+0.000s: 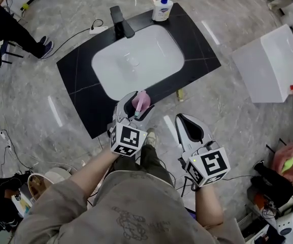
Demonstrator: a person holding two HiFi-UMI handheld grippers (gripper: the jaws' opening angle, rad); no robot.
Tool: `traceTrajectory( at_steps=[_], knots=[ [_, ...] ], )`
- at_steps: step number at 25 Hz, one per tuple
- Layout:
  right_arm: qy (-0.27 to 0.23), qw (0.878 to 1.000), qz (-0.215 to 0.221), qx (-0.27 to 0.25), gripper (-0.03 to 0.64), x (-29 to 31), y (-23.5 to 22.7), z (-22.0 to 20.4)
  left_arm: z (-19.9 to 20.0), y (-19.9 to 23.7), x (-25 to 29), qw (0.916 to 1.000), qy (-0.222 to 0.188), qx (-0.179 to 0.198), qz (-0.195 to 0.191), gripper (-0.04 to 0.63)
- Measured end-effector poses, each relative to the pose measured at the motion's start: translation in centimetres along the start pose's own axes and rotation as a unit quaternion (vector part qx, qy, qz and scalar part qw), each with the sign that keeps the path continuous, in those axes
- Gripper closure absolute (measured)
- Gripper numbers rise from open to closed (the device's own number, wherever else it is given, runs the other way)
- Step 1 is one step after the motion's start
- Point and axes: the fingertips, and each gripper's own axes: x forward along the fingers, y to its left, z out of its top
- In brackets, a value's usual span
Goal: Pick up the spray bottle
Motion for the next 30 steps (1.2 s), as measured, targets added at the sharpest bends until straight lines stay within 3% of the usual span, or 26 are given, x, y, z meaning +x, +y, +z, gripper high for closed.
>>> traceTrajectory(
  at_steps=[6,11,18,20,28,30],
  knots=[
    [0.012,1.0,-0.004,0.011,0.589,0.4,-0.4,-1.6,-2.0,0.6,1.3,0.9997,0.002,-0.018,0.018,0.314],
    [0.022,1.0,-0.004,0.017,0.589,0.8,0.0,-2.7,-3.2,0.8,2.0,0.9997,0.01,-0.008,0.019,0.322],
    [0.022,1.0,-0.002,0.015,0.589,0.8,0.1,-2.8,-2.8,1.0,1.6,0.9998,0.007,-0.011,0.017,0.445],
    [0.02,1.0,0.0,0.013,0.589,0.8,0.2,-2.6,-2.8,1.1,1.3,0.9998,0.01,-0.012,0.014,0.448],
    [-0.037,0.999,0.008,0.013,0.589,-0.3,0.9,1.1,-0.8,2.1,-0.9,0.9992,0.004,-0.037,0.012,0.453],
    [-0.05,0.999,0.004,0.004,0.589,-0.9,0.7,2.5,0.5,2.5,-1.6,0.9997,-0.001,-0.021,0.015,0.453]
  ],
)
